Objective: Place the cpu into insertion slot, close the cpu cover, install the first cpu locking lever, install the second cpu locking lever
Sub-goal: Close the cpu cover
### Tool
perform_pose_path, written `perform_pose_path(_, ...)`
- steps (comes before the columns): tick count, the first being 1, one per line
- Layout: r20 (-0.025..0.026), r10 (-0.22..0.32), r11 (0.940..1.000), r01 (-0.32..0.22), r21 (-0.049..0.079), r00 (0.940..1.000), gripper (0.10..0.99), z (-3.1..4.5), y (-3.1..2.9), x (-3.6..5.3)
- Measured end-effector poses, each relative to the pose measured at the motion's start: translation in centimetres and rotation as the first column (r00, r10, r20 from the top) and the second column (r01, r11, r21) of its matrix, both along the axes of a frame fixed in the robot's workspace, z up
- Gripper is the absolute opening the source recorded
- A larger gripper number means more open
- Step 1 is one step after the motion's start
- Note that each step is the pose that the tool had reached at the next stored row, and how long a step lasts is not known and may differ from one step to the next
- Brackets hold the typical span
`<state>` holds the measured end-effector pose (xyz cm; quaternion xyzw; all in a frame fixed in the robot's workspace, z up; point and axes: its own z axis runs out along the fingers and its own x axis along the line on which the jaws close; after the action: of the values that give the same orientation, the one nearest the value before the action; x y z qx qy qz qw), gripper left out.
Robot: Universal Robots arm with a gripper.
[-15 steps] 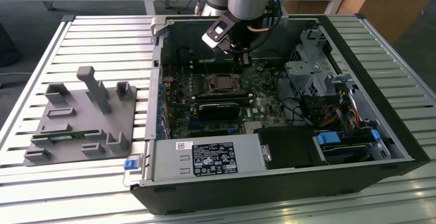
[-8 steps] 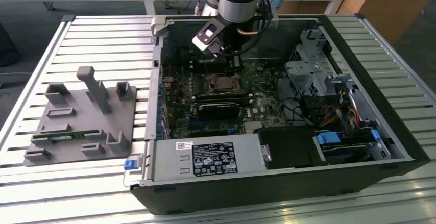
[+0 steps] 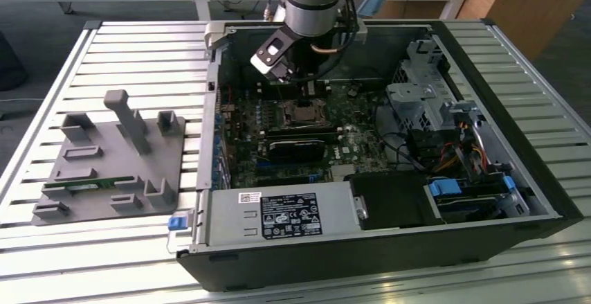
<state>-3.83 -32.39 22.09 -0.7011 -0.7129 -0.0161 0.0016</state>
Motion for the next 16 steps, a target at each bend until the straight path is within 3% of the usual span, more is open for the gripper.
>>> perform_pose_path(6,-0.0003,0.000,1.0000,0.000,0.000,1.0000,0.106,-0.50,0.00,-0.95)
perform_pose_path(16,-0.0004,0.000,1.0000,0.000,0.000,1.0000,0.106,-1.40,0.01,-1.58)
